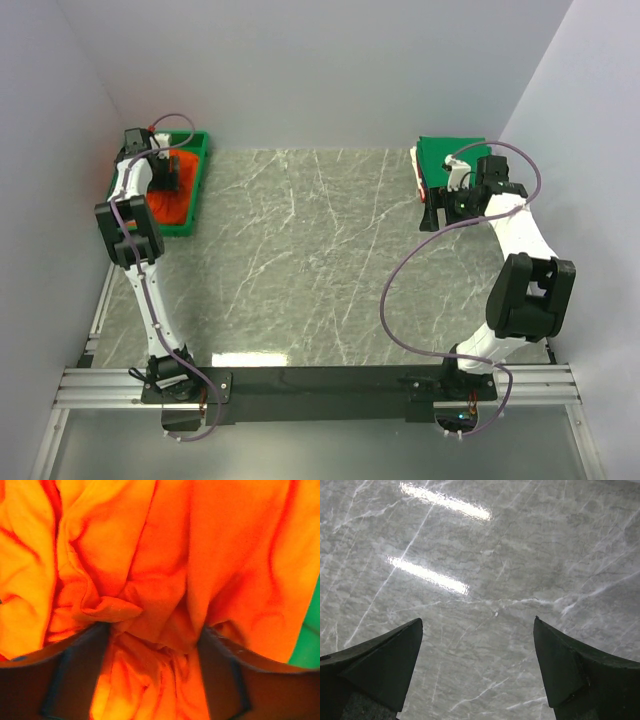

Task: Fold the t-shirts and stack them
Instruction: Grab the tshirt from the pile, then move the tshirt to the center of the board

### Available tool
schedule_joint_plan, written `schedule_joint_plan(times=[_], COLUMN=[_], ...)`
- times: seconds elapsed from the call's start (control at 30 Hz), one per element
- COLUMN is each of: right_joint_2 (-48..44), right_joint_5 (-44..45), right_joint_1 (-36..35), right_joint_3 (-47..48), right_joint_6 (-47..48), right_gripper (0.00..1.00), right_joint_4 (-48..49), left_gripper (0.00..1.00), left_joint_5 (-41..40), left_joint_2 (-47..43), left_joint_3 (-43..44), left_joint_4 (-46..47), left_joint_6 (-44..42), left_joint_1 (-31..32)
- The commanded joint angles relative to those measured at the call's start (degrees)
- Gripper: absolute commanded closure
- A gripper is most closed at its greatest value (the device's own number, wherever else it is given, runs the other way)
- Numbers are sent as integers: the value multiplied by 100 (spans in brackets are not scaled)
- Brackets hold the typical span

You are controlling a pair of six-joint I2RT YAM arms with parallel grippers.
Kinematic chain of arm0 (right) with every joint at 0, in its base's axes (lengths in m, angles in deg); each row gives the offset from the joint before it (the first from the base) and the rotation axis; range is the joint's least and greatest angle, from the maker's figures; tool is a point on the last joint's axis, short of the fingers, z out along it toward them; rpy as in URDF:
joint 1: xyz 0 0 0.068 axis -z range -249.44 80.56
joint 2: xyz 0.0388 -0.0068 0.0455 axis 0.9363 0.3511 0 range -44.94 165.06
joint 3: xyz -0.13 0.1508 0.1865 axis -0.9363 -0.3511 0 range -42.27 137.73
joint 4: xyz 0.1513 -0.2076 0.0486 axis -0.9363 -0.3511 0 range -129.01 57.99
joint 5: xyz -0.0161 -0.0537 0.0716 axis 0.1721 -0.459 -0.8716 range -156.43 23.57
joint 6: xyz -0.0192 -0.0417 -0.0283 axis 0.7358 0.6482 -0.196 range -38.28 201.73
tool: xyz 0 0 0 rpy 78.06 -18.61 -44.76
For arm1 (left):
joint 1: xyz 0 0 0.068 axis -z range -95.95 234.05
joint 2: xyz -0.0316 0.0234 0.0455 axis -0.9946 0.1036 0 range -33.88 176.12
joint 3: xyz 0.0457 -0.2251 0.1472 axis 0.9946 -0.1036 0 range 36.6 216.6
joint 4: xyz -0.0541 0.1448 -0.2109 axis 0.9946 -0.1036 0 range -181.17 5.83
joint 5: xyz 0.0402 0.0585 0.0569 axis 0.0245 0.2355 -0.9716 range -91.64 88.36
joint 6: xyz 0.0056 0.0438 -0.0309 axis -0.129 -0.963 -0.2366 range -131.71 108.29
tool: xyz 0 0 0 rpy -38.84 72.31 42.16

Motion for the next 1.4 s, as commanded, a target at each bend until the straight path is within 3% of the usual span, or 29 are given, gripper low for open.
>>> schedule_joint_plan(times=[0.0,0.07,0.1,0.17,0.2,0.23,0.5,0.77,1.03,1.37], right_joint_2=[-10,-1,8,8,-27,-53,-282,-607,-853,-1047], right_joint_5=[57,22,-4,-31,-66,-66,-145,-233,-224,-137], right_joint_1=[-43,-43,-43,-43,-51,-51,-60,-60,-60,-69], right_joint_3=[297,324,341,350,341,324,139,-72,-239,-450], right_joint_6=[145,197,207,198,189,172,110,13,-48,-110], right_gripper=[3,5,5,6,6,6,7,7,6,6], right_joint_4=[-161,-258,-293,-372,-364,-338,-232,-100,-3,85], left_gripper=[39,51,64,80,95,99,100,100,99,99], left_joint_5=[372,381,355,520,591,635,1601,2331,3174,4343], left_joint_2=[293,302,285,163,66,-74,-1876,-3545,-4732,-5234], left_joint_3=[185,308,369,685,782,818,1152,959,494,64], left_joint_4=[-373,-444,-462,-602,-620,-498,-207,12,276,715], left_joint_6=[-284,-311,-285,-179,-144,-31,287,620,1113,2413], left_joint_1=[-91,-100,-100,-100,-108,-108,14,559,1411,1957])
